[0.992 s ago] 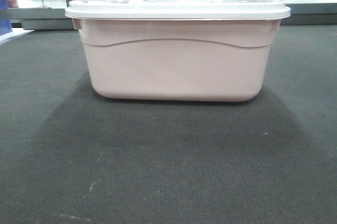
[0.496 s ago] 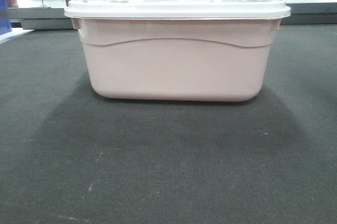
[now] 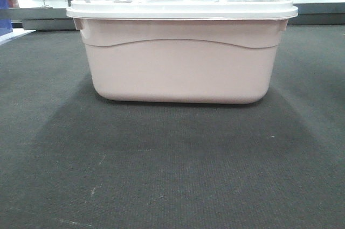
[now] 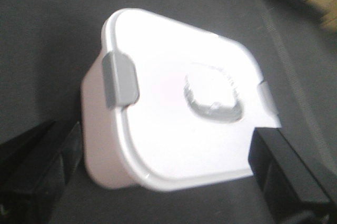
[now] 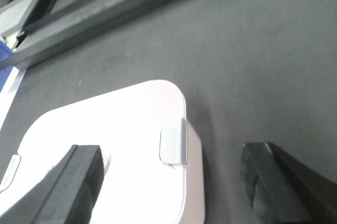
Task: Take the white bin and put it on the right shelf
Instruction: 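Close both grippers on the white lid rims at the bin's two ends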
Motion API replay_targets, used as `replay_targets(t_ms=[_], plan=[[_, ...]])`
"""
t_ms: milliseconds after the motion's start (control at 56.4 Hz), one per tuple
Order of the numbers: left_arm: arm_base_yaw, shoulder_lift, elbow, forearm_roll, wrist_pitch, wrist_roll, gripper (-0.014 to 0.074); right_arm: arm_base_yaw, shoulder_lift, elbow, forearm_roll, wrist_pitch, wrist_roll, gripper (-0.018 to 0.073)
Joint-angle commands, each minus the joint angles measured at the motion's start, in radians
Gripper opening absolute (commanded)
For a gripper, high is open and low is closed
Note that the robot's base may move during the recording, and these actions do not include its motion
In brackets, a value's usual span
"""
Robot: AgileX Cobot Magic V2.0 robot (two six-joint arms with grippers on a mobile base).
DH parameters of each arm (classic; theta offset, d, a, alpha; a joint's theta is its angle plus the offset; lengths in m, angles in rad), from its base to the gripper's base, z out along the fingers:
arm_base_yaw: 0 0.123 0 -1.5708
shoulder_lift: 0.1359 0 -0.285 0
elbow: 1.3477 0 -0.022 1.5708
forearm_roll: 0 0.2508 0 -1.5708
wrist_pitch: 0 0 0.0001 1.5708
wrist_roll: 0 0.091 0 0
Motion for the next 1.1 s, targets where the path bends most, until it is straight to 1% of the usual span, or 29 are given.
replay_targets(t_ms=[0, 53, 106, 159, 213, 248, 319, 425, 514, 656, 727, 815, 992, 1081], plan=[[0.053, 0.051, -0.036, -0.245, 0.065, 0.108, 0.0545, -0.055, 0.04, -0.039, 0.221, -0.013, -0.151, 0.0633], [0.064, 0.098, -0.036, -0.281, 0.093, 0.13, 0.0545, -0.086, 0.091, -0.039, 0.391, 0.037, -0.292, 0.0633], [0.065, 0.149, -0.036, -0.312, 0.113, 0.148, 0.0545, -0.112, 0.142, -0.039, 0.524, 0.094, -0.407, 0.0633], [0.065, 0.193, -0.036, -0.346, 0.134, 0.173, 0.0545, -0.133, 0.194, -0.039, 0.672, 0.141, -0.554, 0.0633], [0.06, 0.24, -0.036, -0.382, 0.16, 0.187, 0.0545, -0.141, 0.247, -0.039, 0.769, 0.179, -0.661, 0.0633], [0.058, 0.266, -0.036, -0.411, 0.177, 0.204, 0.0545, -0.143, 0.275, -0.039, 0.806, 0.194, -0.701, 0.0633], [0.049, 0.319, -0.036, -0.48, 0.2, 0.247, 0.0545, -0.143, 0.331, -0.039, 0.846, 0.214, -0.748, 0.0633], [0.026, 0.393, -0.04, -0.532, 0.201, 0.26, 0.0545, -0.14, 0.412, -0.039, 0.869, 0.25, -0.78, 0.0633], [-0.003, 0.44, -0.04, -0.564, 0.201, 0.279, 0.0545, -0.139, 0.467, -0.039, 0.921, 0.295, -0.82, 0.0633], [-0.059, 0.506, -0.044, -0.603, 0.178, 0.286, 0.0545, -0.129, 0.556, -0.039, 1.078, 0.396, -0.9, 0.0633], [-0.084, 0.52, -0.044, -0.622, 0.16, 0.288, 0.0545, -0.114, 0.586, -0.039, 1.122, 0.42, -0.928, 0.0633], [-0.112, 0.532, -0.044, -0.64, 0.141, 0.307, 0.0545, -0.088, 0.615, -0.039, 1.126, 0.411, -0.945, 0.0633], [-0.154, 0.54, -0.044, -0.649, 0.083, 0.307, 0.0545, -0.036, 0.658, -0.039, 1.129, 0.4, -0.969, 0.0633], [-0.167, 0.54, -0.044, -0.666, 0.076, 0.308, 0.0545, -0.017, 0.68, -0.039, 1.129, 0.399, -0.97, 0.0633]])
